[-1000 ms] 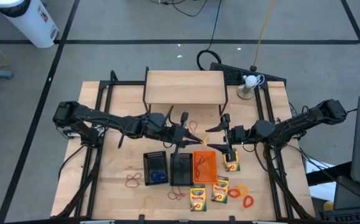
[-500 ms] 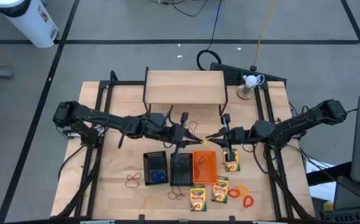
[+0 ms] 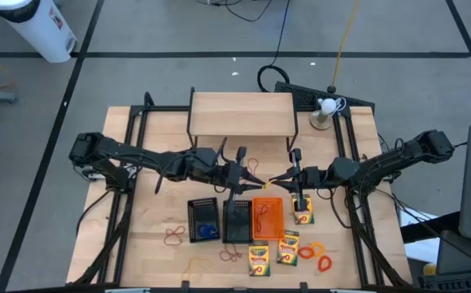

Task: Pick & Place Office Desk Supplies
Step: Put the yellow rubber band into the orange bin

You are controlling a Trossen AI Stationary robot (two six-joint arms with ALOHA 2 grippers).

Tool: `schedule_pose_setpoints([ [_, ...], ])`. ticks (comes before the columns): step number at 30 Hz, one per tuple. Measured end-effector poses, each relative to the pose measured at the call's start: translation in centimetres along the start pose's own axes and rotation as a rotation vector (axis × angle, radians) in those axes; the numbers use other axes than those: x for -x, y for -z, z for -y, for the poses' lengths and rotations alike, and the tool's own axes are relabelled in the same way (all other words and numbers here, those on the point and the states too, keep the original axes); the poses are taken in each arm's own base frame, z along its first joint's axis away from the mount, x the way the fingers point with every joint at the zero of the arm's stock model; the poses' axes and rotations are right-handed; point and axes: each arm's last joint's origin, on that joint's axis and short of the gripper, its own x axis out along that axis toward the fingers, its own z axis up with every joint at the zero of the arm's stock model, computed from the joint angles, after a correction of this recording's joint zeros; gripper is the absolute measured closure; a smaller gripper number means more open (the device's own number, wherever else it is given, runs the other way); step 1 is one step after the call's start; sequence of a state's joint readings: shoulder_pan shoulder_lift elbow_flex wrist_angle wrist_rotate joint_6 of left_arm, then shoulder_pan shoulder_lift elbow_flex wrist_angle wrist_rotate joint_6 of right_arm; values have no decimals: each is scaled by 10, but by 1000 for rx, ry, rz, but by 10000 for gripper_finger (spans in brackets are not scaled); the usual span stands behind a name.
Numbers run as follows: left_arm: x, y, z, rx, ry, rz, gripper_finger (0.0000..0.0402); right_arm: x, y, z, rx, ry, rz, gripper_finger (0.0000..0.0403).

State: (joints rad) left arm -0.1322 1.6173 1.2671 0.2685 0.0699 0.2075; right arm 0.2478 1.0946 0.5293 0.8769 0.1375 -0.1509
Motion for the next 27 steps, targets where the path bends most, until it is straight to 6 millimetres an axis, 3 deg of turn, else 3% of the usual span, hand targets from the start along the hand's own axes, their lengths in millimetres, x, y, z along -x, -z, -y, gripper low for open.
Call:
schedule_pose_setpoints([
  [16, 3, -2, -3, -4, -55, -11, 223, 0, 1, 0, 1, -1, -7, 403],
  [22, 17, -12, -4, 11, -57, -44, 170, 1, 0, 1, 4, 28, -23, 403],
  [27, 27, -11, 2, 63, -80, -151, 149, 9, -3, 4, 7, 86, -81, 403],
])
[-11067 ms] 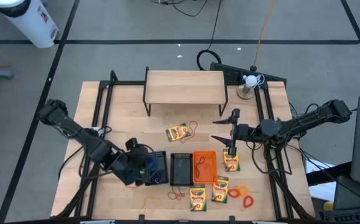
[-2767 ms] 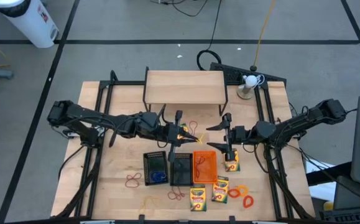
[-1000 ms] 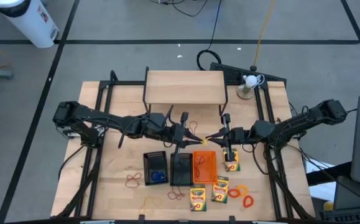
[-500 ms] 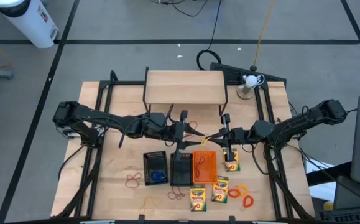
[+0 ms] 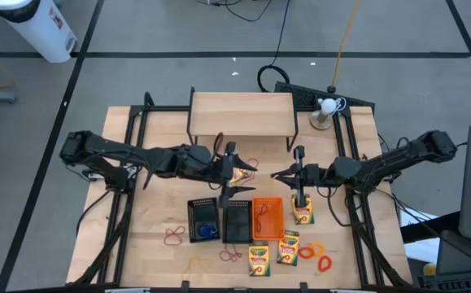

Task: Pick & Place Office Desk Supplies
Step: Put the yellow rubber band into the orange bin

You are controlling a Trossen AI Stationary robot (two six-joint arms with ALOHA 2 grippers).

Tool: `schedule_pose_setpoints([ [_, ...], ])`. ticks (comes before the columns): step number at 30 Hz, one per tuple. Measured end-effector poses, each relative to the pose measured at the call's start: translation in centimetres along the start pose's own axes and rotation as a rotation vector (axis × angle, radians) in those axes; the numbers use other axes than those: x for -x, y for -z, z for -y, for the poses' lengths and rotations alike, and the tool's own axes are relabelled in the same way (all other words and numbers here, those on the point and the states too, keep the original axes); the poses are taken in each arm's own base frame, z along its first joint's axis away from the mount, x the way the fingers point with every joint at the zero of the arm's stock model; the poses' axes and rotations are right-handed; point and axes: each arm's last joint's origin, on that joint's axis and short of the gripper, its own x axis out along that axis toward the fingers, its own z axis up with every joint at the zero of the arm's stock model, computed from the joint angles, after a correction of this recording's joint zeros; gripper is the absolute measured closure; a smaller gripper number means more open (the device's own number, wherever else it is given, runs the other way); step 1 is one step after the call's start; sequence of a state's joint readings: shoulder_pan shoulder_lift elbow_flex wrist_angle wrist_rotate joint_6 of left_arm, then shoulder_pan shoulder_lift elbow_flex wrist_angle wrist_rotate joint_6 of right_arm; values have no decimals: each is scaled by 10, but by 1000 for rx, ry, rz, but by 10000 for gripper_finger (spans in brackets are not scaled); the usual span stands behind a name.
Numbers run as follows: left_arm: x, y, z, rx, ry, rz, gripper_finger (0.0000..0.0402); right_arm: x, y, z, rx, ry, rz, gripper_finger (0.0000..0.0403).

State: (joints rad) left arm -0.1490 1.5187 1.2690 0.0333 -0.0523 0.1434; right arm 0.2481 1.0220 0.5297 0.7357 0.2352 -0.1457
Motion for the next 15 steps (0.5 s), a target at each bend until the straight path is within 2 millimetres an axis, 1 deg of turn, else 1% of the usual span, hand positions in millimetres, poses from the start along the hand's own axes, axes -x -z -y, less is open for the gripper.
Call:
schedule_pose_setpoints([
  [4, 1, 7, 5, 59, 12, -83, 148, 9, -2, 2, -68, -6, -60, 403],
  [7, 2, 10, 8, 106, -1, -117, 148, 13, 1, 2, -140, -13, -121, 403],
  [10, 2, 12, 8, 138, -29, -138, 147, 13, 7, 1, -202, -20, -178, 403],
  [15, 2, 12, 8, 182, -35, -140, 147, 8, 17, -6, -303, -140, -237, 403],
])
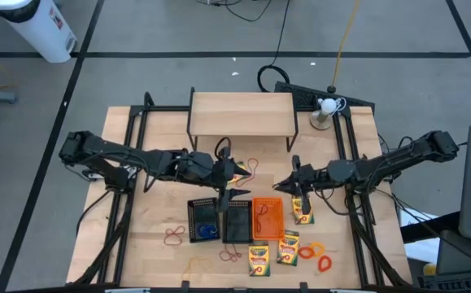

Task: Pick & Place Office Desk Supplies
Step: Put the yellow rubber band into the orange bin

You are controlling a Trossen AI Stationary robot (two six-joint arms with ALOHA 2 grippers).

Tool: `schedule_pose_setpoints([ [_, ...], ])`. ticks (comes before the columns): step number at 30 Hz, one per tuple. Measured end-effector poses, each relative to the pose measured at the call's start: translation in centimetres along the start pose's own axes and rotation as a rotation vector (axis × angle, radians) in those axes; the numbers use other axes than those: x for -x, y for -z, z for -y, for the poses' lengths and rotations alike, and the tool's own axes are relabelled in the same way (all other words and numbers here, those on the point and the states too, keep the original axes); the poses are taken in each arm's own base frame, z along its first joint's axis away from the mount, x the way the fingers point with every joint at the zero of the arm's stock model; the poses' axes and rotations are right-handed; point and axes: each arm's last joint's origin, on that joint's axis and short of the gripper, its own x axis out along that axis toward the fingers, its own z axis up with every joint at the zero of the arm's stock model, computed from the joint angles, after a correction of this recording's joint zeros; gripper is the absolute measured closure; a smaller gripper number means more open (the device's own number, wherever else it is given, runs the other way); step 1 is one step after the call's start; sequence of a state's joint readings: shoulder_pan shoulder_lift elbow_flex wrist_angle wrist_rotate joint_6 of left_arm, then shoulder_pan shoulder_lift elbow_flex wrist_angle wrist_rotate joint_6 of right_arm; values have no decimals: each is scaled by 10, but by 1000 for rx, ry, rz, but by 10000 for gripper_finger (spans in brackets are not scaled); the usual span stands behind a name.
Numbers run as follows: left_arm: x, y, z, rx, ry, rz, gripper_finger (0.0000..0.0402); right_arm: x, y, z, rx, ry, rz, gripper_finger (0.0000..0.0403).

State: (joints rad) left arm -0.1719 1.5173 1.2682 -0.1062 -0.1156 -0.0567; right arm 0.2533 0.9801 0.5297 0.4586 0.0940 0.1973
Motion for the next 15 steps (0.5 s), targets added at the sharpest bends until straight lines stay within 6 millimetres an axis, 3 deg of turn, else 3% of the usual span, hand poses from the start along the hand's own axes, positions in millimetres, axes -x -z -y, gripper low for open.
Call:
schedule_pose_setpoints([
  [9, 0, 0, 0, 2, 0, 3, 146, -4, 13, -5, -130, -158, -134, 403],
  [15, 0, 0, -1, -31, -3, 5, 147, -3, 20, -8, -152, -160, -207, 403],
])
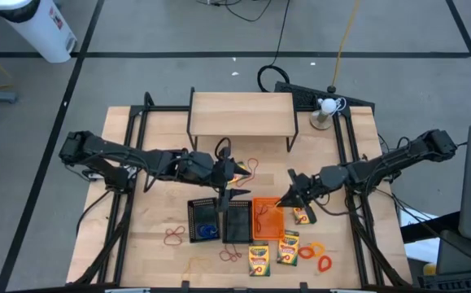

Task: Pick & Place Office Desk Supplies
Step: Put the yellow rubber band into the orange bin, then put the red rubber band into the orange bin

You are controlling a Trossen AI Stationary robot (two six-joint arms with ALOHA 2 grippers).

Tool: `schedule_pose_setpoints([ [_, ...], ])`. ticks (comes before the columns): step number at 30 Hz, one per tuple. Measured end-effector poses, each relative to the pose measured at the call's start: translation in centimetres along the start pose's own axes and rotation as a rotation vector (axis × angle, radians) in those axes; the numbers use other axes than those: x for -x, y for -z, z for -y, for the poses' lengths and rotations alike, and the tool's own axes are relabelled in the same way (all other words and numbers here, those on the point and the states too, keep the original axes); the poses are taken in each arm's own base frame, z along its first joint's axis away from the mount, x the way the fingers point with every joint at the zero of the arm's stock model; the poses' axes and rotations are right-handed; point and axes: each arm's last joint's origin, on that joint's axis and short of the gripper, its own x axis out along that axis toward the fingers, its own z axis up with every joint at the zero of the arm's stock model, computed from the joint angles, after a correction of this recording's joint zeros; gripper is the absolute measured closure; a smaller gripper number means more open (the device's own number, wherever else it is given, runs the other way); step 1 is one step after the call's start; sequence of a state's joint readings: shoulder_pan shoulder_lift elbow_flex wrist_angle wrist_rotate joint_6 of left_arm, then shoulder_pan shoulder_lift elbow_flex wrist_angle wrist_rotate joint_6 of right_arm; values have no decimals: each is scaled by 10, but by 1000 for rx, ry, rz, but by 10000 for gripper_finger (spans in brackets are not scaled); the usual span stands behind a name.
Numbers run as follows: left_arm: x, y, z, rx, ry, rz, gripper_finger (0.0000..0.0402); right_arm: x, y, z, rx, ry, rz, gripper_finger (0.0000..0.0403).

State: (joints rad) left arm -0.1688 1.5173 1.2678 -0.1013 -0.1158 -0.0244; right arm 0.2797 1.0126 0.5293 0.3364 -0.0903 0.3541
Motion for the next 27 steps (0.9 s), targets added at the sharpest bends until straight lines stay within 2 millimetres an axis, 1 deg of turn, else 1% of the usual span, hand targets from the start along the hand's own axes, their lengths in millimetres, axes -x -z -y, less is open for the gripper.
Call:
schedule_pose_setpoints([
  [9, 0, 0, 0, -3, 0, 0, 147, -1, 2, 1, -3, 15, -14, 403],
  [16, 0, 0, 0, -3, 0, 0, 147, -13, 11, 6, -20, 36, -61, 399],
  [21, 0, 0, 0, -2, 1, 0, 147, -18, 13, 10, -39, 11, -74, 366],
  [25, 0, 0, 0, -2, 1, -1, 146, -18, 13, 8, -42, -48, -95, 322],
  [27, 0, 0, 0, -2, 1, 0, 146, -18, 14, 8, -42, -51, -96, 297],
])
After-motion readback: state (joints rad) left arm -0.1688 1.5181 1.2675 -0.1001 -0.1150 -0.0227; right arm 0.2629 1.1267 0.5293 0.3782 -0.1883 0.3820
